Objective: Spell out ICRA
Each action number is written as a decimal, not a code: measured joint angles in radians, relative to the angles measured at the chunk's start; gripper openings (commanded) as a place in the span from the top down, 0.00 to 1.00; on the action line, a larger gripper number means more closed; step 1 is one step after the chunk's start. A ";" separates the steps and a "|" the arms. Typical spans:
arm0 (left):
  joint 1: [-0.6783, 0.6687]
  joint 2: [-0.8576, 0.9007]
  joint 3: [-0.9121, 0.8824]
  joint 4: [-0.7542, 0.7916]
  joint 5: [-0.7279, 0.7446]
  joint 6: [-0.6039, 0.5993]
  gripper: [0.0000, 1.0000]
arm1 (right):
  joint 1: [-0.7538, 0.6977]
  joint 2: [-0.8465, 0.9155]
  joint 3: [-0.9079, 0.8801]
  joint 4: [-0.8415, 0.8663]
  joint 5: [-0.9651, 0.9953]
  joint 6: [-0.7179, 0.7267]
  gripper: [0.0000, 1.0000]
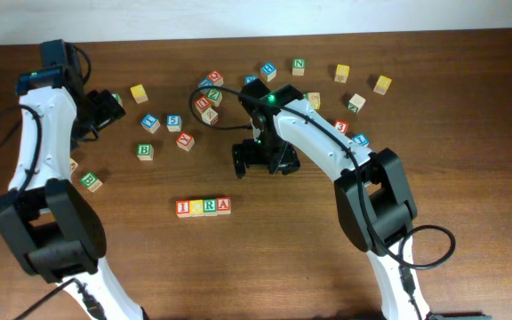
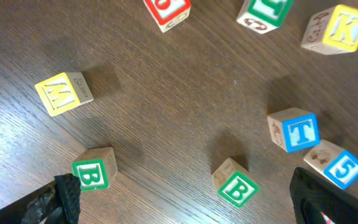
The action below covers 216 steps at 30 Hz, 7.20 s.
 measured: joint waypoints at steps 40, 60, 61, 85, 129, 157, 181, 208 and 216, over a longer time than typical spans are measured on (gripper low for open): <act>0.011 -1.028 -0.581 -0.100 -0.001 0.000 0.01 | 0.000 0.000 0.000 0.003 0.004 0.000 0.02; 0.011 -1.034 -0.726 -0.023 -0.001 0.000 0.01 | 0.000 0.000 0.000 0.003 0.005 0.000 0.02; 0.011 -1.040 -0.750 0.019 -0.001 0.000 0.01 | 0.000 0.000 0.000 0.003 0.005 0.000 0.02; -0.107 -1.431 -1.136 0.778 -0.001 0.000 0.01 | 0.000 0.000 0.000 0.003 0.005 0.000 0.02; -0.107 -1.889 -1.772 1.379 -0.001 0.000 0.01 | 0.000 0.000 0.000 0.003 0.004 0.001 0.02; -0.106 -2.025 -1.807 1.368 -0.001 0.000 0.01 | 0.000 0.000 0.000 0.003 0.004 0.000 0.02; -0.106 -2.025 -1.813 1.025 0.000 0.000 0.01 | 0.000 0.000 0.000 0.003 0.004 0.000 0.02; -0.127 -2.025 -1.813 1.025 0.000 0.000 0.01 | 0.000 0.000 0.000 0.003 0.004 0.000 0.02; -0.127 -2.024 -1.813 1.025 0.000 0.211 0.01 | 0.000 0.000 0.000 0.003 0.004 0.000 0.02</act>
